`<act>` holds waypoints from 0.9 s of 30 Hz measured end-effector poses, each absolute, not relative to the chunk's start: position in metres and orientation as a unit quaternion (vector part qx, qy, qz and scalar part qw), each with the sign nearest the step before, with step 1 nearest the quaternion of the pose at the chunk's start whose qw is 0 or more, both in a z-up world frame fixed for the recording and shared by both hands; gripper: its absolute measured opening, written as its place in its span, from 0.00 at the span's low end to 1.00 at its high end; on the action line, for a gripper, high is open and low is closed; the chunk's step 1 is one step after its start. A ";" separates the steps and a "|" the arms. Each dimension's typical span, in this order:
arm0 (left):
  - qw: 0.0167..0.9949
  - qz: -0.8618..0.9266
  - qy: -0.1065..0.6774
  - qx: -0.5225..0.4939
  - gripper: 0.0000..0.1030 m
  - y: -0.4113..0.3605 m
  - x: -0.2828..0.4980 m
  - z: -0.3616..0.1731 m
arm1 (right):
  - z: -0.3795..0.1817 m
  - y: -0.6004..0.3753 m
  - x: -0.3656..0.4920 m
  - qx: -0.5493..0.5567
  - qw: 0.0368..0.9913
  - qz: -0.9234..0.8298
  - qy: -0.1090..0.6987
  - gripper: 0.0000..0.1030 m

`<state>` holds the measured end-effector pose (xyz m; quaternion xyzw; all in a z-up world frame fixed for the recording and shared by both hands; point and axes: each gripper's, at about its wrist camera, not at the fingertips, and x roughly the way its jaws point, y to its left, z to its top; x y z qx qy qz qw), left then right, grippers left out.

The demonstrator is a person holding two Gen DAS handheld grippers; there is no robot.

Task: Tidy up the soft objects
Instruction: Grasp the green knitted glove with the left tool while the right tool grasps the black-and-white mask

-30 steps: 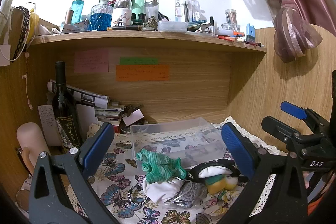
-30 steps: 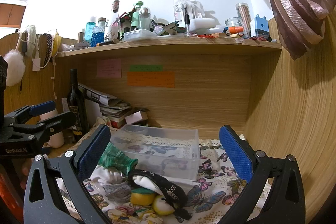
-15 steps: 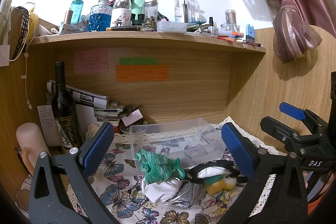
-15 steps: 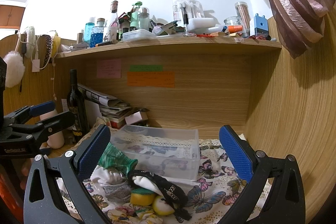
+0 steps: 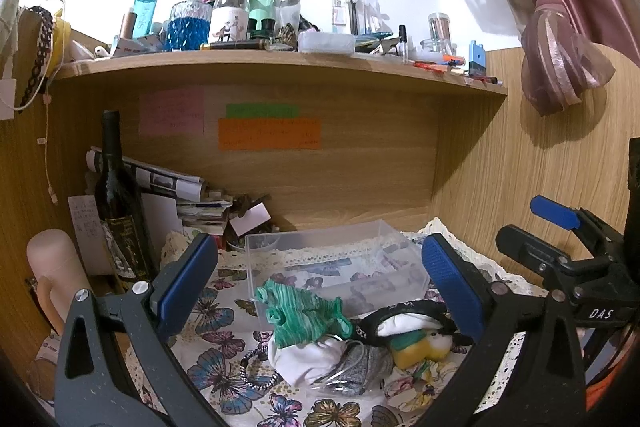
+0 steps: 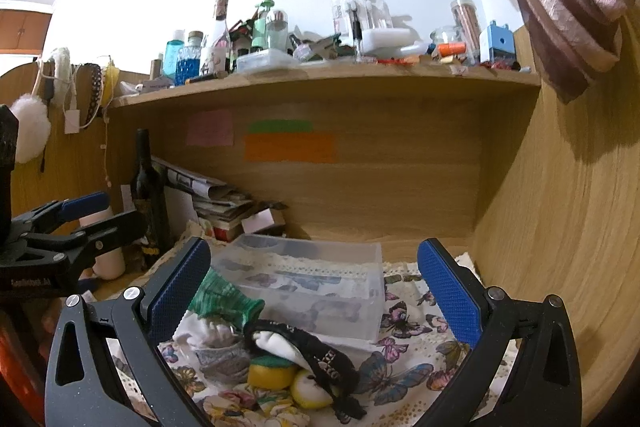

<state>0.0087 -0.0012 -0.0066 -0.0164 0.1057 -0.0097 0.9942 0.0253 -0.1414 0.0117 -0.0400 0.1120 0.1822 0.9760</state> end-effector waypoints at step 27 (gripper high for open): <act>0.947 -0.040 0.306 -0.084 0.35 0.038 0.104 -0.103 | -0.093 -0.137 0.108 -0.045 0.913 0.241 0.325 0.43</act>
